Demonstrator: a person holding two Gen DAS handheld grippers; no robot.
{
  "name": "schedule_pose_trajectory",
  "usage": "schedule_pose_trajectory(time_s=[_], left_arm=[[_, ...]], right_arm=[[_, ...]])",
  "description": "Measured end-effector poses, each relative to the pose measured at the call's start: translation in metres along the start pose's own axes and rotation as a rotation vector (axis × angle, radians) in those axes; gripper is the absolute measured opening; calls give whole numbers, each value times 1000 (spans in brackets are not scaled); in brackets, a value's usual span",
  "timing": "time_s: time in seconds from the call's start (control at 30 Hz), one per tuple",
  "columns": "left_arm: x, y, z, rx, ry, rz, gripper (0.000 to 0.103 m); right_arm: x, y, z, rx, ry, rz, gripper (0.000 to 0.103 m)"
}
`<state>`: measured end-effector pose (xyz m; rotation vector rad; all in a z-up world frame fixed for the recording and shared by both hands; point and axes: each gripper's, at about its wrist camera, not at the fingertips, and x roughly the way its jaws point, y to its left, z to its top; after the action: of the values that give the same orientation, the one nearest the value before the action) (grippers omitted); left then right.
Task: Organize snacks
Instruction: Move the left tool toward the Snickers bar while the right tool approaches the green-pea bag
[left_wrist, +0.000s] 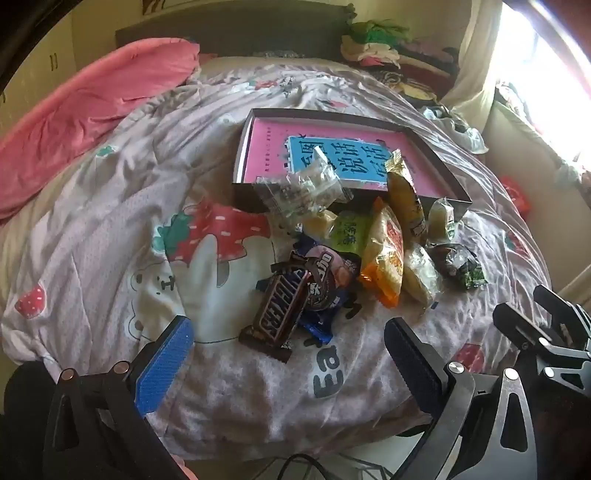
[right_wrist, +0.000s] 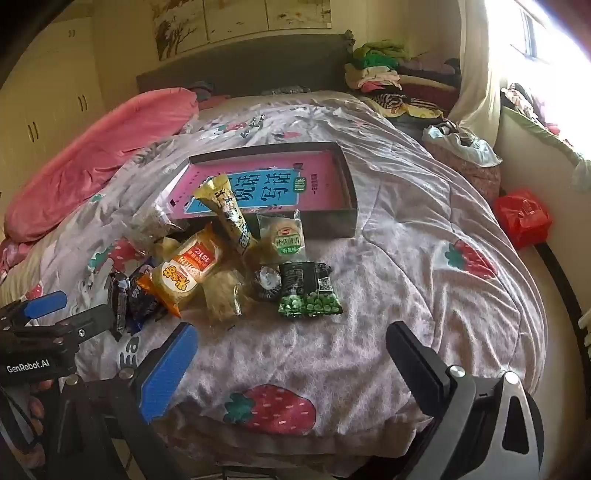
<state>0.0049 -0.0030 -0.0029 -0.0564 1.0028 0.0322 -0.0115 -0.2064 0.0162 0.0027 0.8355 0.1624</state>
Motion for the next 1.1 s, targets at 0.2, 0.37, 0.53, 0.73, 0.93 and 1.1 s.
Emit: schedule_pose_trajectory(time_s=[0.2,0.37,0.53,0.73,0.93,1.1], left_arm=[[-8,4,5,-16,-38,-48,103],[-8,1,-3,-12,-63,-52,103],[-8,2,-3,-18,-59,-62,103],[-7,3,-3,-20,-54,-68,103],[-7,3,-3,-18,-55,-70,103],[-7,3,-4,-17,-57,-70,103]], right_arm=[[0,-1,0,-10,2,-14,103],[-5,0,4,-15,-22,-25,103],[-8,-1,3,-14,-41,-31,103],[-8,-1,3,-12,-38,-29,103],[-6,-1,2,-11,-34,-30,103],[-6,-2,2,-11,-30,-31,103]])
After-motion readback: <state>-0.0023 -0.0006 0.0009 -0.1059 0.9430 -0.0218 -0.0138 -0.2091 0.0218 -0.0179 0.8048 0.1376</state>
